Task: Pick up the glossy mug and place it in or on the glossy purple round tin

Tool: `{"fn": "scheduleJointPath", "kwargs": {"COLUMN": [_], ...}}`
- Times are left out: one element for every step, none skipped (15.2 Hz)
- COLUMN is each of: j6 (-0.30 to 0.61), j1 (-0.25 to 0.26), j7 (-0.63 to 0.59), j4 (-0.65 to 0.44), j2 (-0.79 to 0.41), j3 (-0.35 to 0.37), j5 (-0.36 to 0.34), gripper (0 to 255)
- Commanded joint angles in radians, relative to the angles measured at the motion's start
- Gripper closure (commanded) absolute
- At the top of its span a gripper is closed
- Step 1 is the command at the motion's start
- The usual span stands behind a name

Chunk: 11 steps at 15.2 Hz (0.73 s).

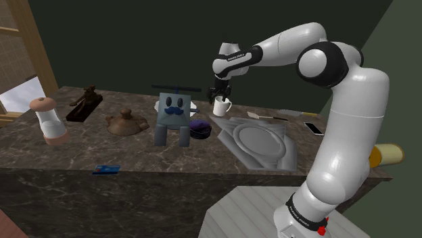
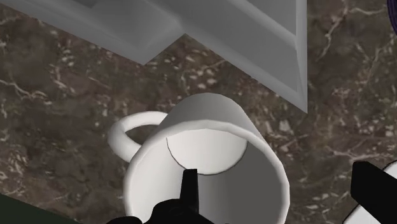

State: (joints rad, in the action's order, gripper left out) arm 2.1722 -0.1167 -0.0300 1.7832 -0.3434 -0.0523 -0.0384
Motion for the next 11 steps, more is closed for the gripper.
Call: {"fn": "scheduleJointPath", "kwargs": {"j6": [0.022,0.033,0.04,0.04,0.04,0.04,0.04,0.04,0.04,0.039,0.039], "j1": [0.0,-0.001,-0.001,-0.001,-0.001,-0.001,-0.001,-0.001,-0.001,-0.001,-0.001], "j7": [-0.001,-0.001,-0.001,-0.001,-0.001,-0.001,-0.001,-0.001,-0.001,-0.001,-0.001], "j4": [0.01,0.014,0.017,0.017,0.017,0.017,0.017,0.017,0.017,0.017,0.017], "j2": [-0.012,-0.018,-0.022,-0.022,-0.022,-0.022,-0.022,-0.022,-0.022,-0.022,-0.022], "j3": [0.0,0.0,0.0,0.0,0.0,0.0,0.0,0.0,0.0,0.0,0.0], "j5": [0.0,0.0,0.0,0.0,0.0,0.0,0.0,0.0,0.0,0.0,0.0], "gripper": [0,0,0,0,0,0,0,0,0,0,0]}}
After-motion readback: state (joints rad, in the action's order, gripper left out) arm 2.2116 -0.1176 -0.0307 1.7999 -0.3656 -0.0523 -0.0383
